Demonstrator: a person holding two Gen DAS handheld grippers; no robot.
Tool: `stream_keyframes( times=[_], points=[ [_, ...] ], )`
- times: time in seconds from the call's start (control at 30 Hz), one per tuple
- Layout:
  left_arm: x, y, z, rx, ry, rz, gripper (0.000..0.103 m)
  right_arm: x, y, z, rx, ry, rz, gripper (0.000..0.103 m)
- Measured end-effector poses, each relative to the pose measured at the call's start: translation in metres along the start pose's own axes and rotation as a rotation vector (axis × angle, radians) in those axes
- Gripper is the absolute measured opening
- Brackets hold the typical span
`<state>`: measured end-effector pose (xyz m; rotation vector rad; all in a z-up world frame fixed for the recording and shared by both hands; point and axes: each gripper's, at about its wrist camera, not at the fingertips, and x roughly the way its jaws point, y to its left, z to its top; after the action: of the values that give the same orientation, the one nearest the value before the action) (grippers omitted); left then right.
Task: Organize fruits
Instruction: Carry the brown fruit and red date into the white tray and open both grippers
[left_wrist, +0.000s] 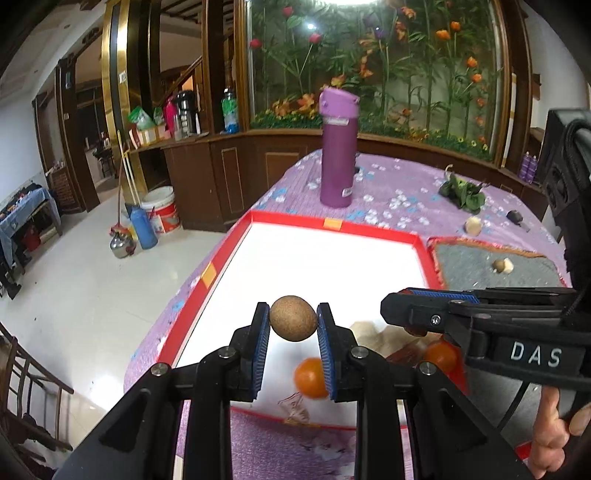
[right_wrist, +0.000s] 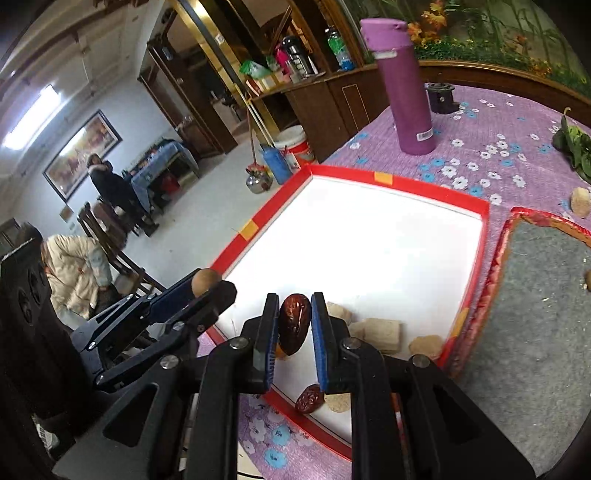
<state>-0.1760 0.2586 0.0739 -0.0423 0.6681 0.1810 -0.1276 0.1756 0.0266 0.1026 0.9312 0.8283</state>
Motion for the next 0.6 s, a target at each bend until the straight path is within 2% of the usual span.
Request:
stream_keyframes(
  times=[0.27,0.37,0.4,0.43,0.47,0.5,0.6],
  points=[
    [0.009,0.012,-0.01,0.002,0.022,0.037,0.025,0.025,0.011,-0.005,-0.045,0.028,-0.08,0.02],
    [0.013,0.011,-0.008,0.027,0.005,0.104,0.026,0.025,0.018,-0.001,-0.067,0.005,-0.111,0.022],
    [0.014,0.011,-0.007,0.033,0.005,0.119,0.038,0.024,0.018,0.0,-0.065,0.003,-0.109,0.03],
    [0.013,0.009,-0.007,0.034,0.004,0.136,0.049,0.019,0.019,0.001,-0.061,-0.004,-0.104,0.048],
    [0.009,0.009,-0.007,0.027,-0.01,0.146,0.065,0.01,0.018,0.001,-0.057,-0.034,-0.091,0.053],
    [0.004,0.01,-0.008,0.02,-0.037,0.153,0.071,0.001,0.017,0.001,-0.06,-0.069,-0.084,0.053],
    [-0.013,0.005,-0.009,0.037,-0.105,0.164,0.072,-0.027,0.009,0.004,-0.066,-0.153,-0.103,0.053]
  ],
)
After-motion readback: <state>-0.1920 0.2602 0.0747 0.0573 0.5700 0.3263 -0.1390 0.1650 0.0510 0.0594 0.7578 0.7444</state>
